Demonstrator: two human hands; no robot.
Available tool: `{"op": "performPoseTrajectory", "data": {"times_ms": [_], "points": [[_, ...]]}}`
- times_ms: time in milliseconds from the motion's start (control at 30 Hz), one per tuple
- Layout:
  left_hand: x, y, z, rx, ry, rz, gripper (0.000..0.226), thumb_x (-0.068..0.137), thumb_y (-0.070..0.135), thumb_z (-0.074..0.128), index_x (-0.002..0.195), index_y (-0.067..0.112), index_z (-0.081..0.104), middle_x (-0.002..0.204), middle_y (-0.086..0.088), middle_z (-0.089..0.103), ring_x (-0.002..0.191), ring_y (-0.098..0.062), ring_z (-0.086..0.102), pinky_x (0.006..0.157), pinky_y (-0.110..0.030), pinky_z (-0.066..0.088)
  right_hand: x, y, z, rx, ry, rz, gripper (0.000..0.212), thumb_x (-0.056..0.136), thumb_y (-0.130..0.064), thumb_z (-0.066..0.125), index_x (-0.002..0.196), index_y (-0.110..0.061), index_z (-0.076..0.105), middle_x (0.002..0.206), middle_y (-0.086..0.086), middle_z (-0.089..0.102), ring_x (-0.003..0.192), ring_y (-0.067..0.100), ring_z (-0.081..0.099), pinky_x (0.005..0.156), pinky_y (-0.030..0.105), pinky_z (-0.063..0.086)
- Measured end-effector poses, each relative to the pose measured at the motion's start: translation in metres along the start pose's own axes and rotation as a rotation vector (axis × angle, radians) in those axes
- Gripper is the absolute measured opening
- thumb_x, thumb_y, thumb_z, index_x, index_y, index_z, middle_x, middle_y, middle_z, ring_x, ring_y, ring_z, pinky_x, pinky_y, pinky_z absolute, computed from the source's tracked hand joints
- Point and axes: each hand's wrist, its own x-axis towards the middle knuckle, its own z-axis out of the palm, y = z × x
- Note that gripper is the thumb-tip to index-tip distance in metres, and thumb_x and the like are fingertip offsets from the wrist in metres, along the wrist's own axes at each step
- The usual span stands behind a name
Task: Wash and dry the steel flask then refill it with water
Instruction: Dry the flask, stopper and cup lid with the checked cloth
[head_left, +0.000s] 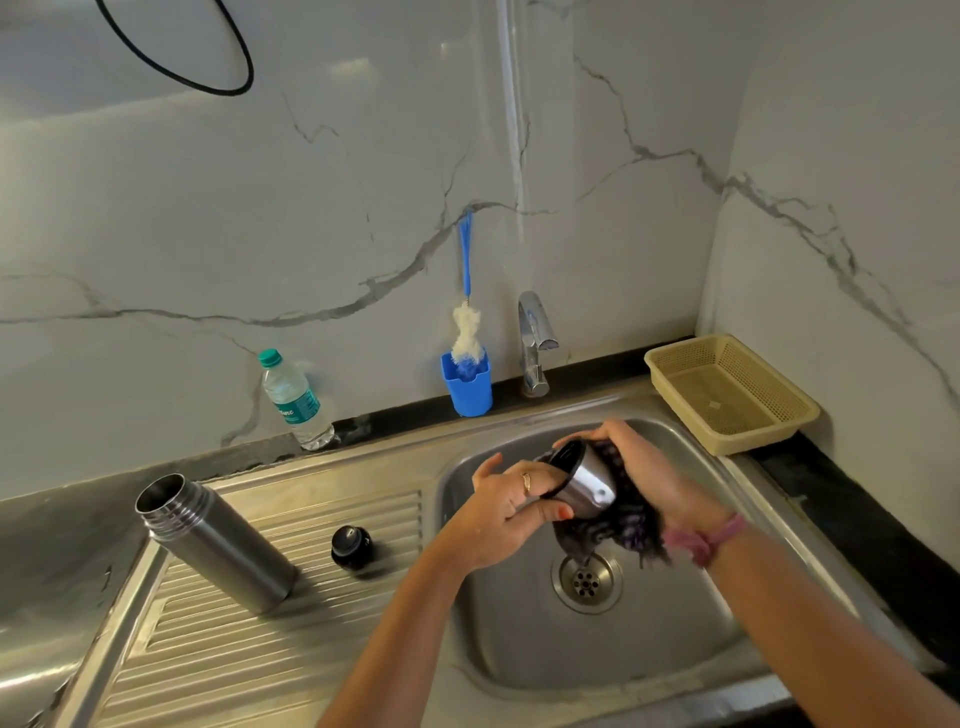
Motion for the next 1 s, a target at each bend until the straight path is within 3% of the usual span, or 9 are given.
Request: {"op": "performPoseTrajectory", "data": {"times_ms": [133,200,300,467,633,733,800,900,1000], "points": [[0.004,0.008,-0.001,-0.005,-0.078,-0.072,0.025,0.094,0.036,0.062,0.117,0.037,0.054,0.118,0.021,0.064,0.123,0.003,0.05,0.121,-0.052,0.008,0.002,-0.004,0.002,-0.182,0.087,-0.022,0.038,0.097,-0.031,0.038,0.093,-0.012,0.07,0.086,0.009,0.069,0.079,0.019,0.062,0.07,0.028,0.047],[0.006,0.016,-0.002,-0.087,-0.093,-0.137,0.036,0.086,0.048,0.062,0.12,0.04,0.052,0.115,0.018,0.067,0.121,-0.005,0.056,0.116,-0.054,0.028,0.005,0.007,0.013,-0.27,0.186,-0.226,0.035,0.1,-0.028,0.035,0.096,-0.016,0.068,0.092,0.005,0.068,0.085,0.015,0.063,0.068,0.022,0.046],[0.009,0.025,-0.003,-0.345,-0.019,-0.192,0.022,0.095,0.036,0.061,0.114,0.026,0.063,0.108,0.004,0.072,0.106,-0.012,0.066,0.104,-0.047,0.048,0.004,0.03,0.025,-0.289,0.272,-0.528,0.025,0.098,-0.027,0.04,0.103,-0.026,0.064,0.094,-0.006,0.066,0.091,0.008,0.064,0.076,0.021,0.051],[0.01,0.025,-0.005,-0.16,0.041,-0.098,0.012,0.098,0.024,0.06,0.107,0.025,0.069,0.099,0.012,0.073,0.097,-0.004,0.066,0.096,-0.031,0.05,0.005,0.043,0.021,-0.513,0.422,-0.9,0.035,0.092,-0.029,0.039,0.118,-0.02,0.06,0.106,-0.006,0.06,0.097,0.008,0.059,0.082,0.018,0.047],[0.003,0.001,-0.009,0.038,0.021,-0.049,0.022,0.094,0.024,0.065,0.09,0.045,0.061,0.093,0.027,0.064,0.101,0.007,0.058,0.117,-0.05,0.02,0.01,0.014,0.012,-0.408,0.168,-0.523,0.028,0.101,-0.024,0.036,0.1,-0.026,0.064,0.088,-0.007,0.067,0.082,0.006,0.063,0.065,0.01,0.046],[0.006,0.003,-0.007,-0.061,0.109,-0.053,0.021,0.095,0.019,0.064,0.093,0.04,0.065,0.085,0.031,0.066,0.091,0.006,0.062,0.095,-0.025,0.046,0.002,0.023,0.02,-0.743,0.359,-0.808,0.034,0.095,-0.035,0.035,0.121,-0.025,0.054,0.106,-0.01,0.056,0.087,0.002,0.057,0.071,0.012,0.047],[0.008,0.006,-0.008,-0.089,0.109,-0.055,0.021,0.095,0.015,0.064,0.094,0.036,0.067,0.084,0.03,0.067,0.088,0.005,0.064,0.085,-0.015,0.047,0.001,0.031,0.024,-0.737,0.385,-0.874,0.039,0.092,-0.036,0.035,0.124,-0.023,0.053,0.11,-0.009,0.055,0.09,0.002,0.055,0.075,0.013,0.046],[0.005,0.0,-0.009,0.033,0.079,0.006,0.028,0.093,0.02,0.066,0.092,0.048,0.062,0.089,0.032,0.065,0.098,0.007,0.06,0.113,-0.042,0.03,0.004,0.011,0.021,-0.364,0.236,-0.531,0.028,0.099,-0.029,0.038,0.099,-0.023,0.065,0.089,-0.007,0.066,0.082,0.005,0.063,0.065,0.013,0.047],[0.002,-0.011,-0.006,0.055,0.079,0.021,0.024,0.092,0.018,0.067,0.096,0.042,0.066,0.096,0.041,0.059,0.108,0.013,0.054,0.119,-0.048,0.015,0.005,-0.001,0.015,-0.219,0.153,-0.259,0.035,0.1,-0.023,0.039,0.081,-0.019,0.068,0.074,-0.006,0.065,0.064,-0.002,0.061,0.054,0.008,0.044]]}}
